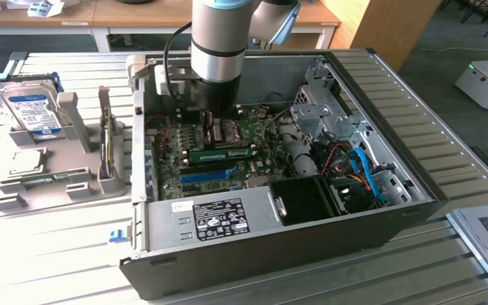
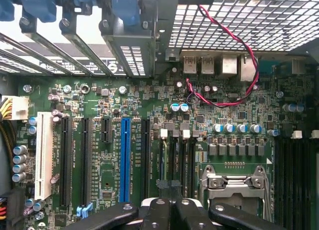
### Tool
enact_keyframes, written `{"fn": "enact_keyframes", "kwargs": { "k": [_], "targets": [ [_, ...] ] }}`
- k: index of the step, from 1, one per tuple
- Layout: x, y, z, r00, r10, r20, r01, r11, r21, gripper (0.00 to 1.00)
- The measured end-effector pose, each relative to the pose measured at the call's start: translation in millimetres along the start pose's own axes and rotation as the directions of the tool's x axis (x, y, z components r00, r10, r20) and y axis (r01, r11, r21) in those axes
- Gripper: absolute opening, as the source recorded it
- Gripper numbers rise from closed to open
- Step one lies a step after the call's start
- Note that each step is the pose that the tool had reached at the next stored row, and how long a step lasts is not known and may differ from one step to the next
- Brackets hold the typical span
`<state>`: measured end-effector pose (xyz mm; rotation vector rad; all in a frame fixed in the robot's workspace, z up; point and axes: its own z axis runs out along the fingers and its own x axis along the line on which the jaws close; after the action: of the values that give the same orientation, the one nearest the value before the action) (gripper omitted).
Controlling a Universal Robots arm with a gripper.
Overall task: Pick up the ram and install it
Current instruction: 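Press down the ram until it locks into place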
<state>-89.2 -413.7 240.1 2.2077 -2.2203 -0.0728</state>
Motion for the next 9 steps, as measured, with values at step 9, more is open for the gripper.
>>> {"fn": "enact_keyframes", "kwargs": {
  "k": [9],
  "targets": [
    [0.1,0.1,2.7,1.0,0.0,0.0001,0.0,1.0,0.0001,0.1]
  ]
}}
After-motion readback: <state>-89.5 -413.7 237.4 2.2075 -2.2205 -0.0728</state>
